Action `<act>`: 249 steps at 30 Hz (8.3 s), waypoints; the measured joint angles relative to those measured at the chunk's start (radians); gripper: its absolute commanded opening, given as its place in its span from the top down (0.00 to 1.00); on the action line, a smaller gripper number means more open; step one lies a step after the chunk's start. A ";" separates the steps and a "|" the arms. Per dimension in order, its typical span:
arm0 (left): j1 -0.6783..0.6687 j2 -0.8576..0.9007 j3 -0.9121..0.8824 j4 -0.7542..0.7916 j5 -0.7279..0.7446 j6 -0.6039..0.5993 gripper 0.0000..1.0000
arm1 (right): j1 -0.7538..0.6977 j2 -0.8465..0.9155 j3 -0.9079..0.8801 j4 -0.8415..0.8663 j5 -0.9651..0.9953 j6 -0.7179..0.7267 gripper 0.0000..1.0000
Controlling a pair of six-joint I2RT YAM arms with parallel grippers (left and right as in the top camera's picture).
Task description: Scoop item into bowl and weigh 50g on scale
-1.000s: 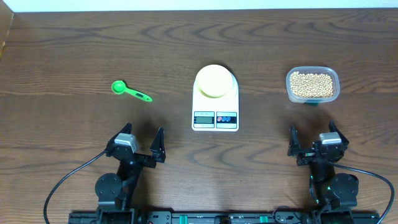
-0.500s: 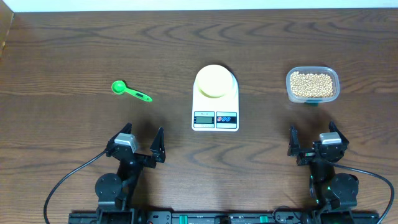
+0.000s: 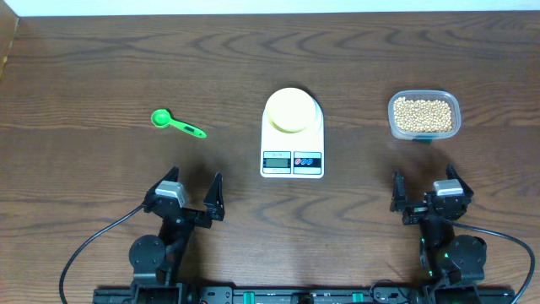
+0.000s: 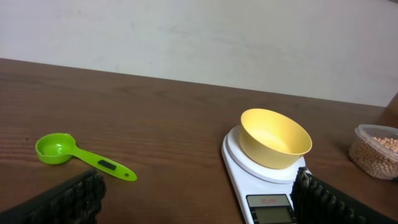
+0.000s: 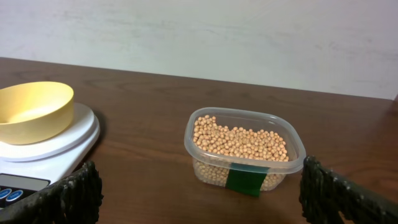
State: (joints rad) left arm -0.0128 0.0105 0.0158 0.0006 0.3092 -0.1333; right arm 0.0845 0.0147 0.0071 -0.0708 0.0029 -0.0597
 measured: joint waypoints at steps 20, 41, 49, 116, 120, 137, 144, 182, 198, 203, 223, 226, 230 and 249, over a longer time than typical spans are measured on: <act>0.000 0.000 0.002 -0.005 -0.047 0.001 0.02 | 0.000 0.000 0.000 0.003 0.000 0.000 0.01; 0.000 0.758 1.094 -0.364 -0.261 0.248 0.02 | 0.000 0.372 0.716 -0.037 0.043 -0.023 0.01; 0.000 1.265 1.604 -0.748 -0.294 0.307 0.02 | 0.032 0.989 1.432 -0.596 0.017 -0.036 0.01; 0.303 2.155 1.617 -0.851 -0.251 0.235 0.04 | 0.256 1.418 1.544 -0.906 -0.323 0.129 0.01; 0.285 2.155 1.617 -0.871 -0.252 0.235 0.04 | 0.256 1.419 1.544 -0.904 -0.307 0.136 0.01; 0.239 2.058 1.619 -0.950 -0.252 0.234 0.04 | 0.256 1.464 1.546 -0.897 -0.293 0.140 0.01; 0.239 2.058 1.619 -0.985 -0.252 0.231 0.06 | 0.257 1.464 1.546 -0.898 -0.275 0.140 0.01; 0.239 2.063 1.476 -0.785 -0.290 0.227 0.10 | 0.257 1.464 1.546 -0.935 -0.271 0.140 0.01; 0.239 2.063 1.409 -0.653 -0.284 0.220 0.50 | 0.256 1.464 1.546 -0.940 -0.271 0.140 0.01; 0.239 2.063 1.405 -0.638 -0.285 0.215 0.80 | 0.256 1.464 1.546 -0.939 -0.271 0.140 0.01; 0.241 2.047 1.403 -0.669 -0.149 0.208 0.93 | 0.256 1.464 1.546 -0.867 -0.271 0.157 0.01; 0.240 1.989 1.403 -0.705 -0.097 0.217 0.93 | 0.256 1.464 1.546 -0.839 -0.271 0.189 0.01; 0.235 1.800 1.404 -0.780 -0.048 0.251 0.93 | 0.243 1.464 1.546 -0.832 -0.270 0.220 0.01; -0.035 1.366 1.419 -0.835 -0.015 0.288 0.93 | 0.181 1.468 1.546 -0.848 -0.299 0.122 0.01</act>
State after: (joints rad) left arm -0.0483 1.3762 1.4353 -0.8345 0.2939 0.1543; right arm 0.2657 1.4826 1.5532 -0.9192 -0.2958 0.0628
